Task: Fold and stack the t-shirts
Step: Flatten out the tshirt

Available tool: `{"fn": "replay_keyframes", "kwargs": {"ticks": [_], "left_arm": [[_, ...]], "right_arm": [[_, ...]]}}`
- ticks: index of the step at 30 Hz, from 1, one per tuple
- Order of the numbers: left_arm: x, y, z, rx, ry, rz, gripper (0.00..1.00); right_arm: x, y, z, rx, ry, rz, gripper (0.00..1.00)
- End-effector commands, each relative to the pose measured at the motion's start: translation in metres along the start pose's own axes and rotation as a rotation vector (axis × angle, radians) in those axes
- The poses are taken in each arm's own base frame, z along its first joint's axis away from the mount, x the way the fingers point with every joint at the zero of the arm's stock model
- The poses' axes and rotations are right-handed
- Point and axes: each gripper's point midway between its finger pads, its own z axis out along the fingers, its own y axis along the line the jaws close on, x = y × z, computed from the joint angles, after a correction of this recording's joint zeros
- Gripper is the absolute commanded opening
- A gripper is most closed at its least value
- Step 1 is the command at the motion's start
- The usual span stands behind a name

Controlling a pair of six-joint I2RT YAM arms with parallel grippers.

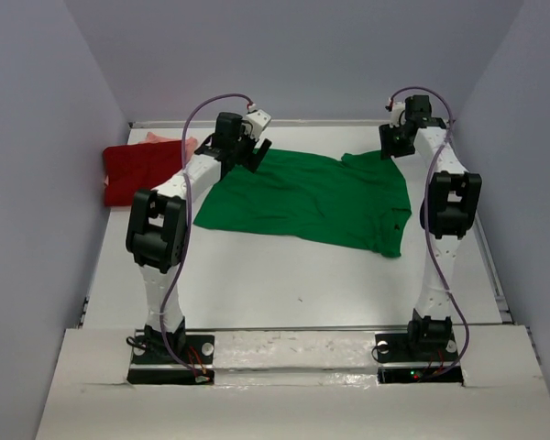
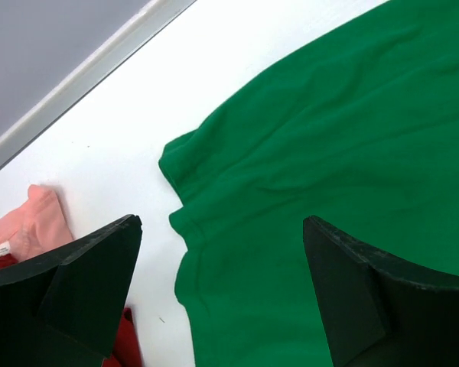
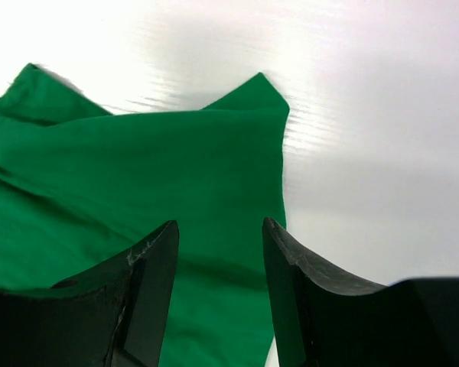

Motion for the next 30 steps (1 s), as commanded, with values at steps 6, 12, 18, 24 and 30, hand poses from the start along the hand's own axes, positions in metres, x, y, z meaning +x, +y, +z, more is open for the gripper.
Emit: {"fn": "replay_keyframes", "kwargs": {"ticks": [6, 12, 18, 24, 30], "left_arm": [[-0.008, 0.009, -0.006, -0.060, -0.042, -0.001, 0.99], [-0.016, 0.003, -0.028, -0.069, -0.062, 0.029, 0.99], [-0.023, 0.001, -0.043, -0.105, -0.069, 0.050, 0.99], [-0.018, -0.005, -0.050, -0.111, -0.057, 0.059, 0.99], [-0.021, -0.011, -0.054, -0.116, -0.056, 0.078, 0.99]], "right_arm": [[-0.025, -0.014, 0.014, -0.020, -0.071, 0.012, 0.53], [-0.023, -0.029, 0.022, -0.079, -0.093, 0.089, 0.53], [-0.015, -0.035, 0.034, -0.110, -0.090, 0.111, 0.54], [-0.008, -0.041, 0.043, -0.136, -0.087, 0.129, 0.55], [0.005, -0.027, 0.051, -0.218, -0.056, 0.144, 0.55]]}}
